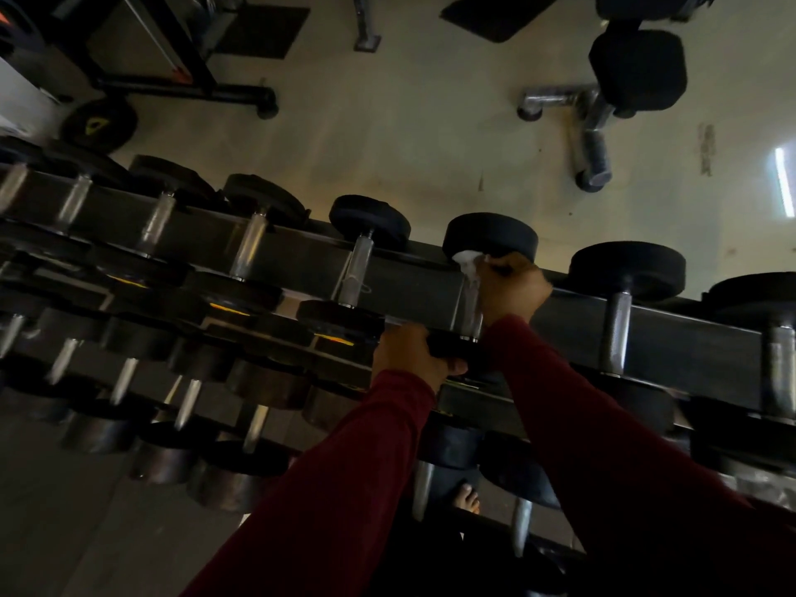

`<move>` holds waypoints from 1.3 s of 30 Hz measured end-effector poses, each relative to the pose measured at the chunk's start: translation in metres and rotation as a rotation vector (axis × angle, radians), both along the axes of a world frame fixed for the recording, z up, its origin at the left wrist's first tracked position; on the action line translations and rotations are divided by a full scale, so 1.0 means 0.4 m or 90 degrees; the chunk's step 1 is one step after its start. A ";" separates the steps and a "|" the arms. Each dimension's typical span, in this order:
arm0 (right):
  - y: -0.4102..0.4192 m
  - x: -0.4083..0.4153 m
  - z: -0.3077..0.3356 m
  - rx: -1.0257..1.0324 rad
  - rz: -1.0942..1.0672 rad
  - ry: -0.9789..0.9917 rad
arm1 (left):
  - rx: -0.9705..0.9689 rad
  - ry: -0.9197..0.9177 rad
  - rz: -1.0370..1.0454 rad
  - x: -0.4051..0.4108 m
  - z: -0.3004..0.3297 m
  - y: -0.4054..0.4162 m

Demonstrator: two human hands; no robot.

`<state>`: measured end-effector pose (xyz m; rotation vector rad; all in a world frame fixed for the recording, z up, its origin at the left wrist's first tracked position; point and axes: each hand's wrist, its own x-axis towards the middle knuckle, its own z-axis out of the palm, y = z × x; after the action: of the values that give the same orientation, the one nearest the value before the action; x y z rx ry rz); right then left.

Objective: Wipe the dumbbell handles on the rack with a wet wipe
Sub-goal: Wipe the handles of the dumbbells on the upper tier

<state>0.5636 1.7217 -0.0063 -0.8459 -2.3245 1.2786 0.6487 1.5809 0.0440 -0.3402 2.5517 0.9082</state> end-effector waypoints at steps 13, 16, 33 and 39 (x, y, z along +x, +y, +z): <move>-0.006 0.017 0.006 -0.050 -0.034 -0.024 | 0.003 0.005 -0.004 -0.003 0.000 -0.003; 0.004 0.011 0.019 -0.275 -0.134 -0.040 | 0.001 -0.004 -0.009 -0.005 0.002 -0.004; 0.072 -0.024 0.046 -0.129 -0.040 -0.315 | -0.007 -0.004 -0.015 -0.002 0.011 -0.004; 0.094 0.067 -0.002 -0.089 0.148 -0.431 | -0.027 0.009 -0.024 -0.003 0.018 -0.003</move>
<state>0.5903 1.7594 -0.0073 -1.2348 -2.9501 1.4200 0.6476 1.5799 0.0511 -0.2987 2.5849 0.8480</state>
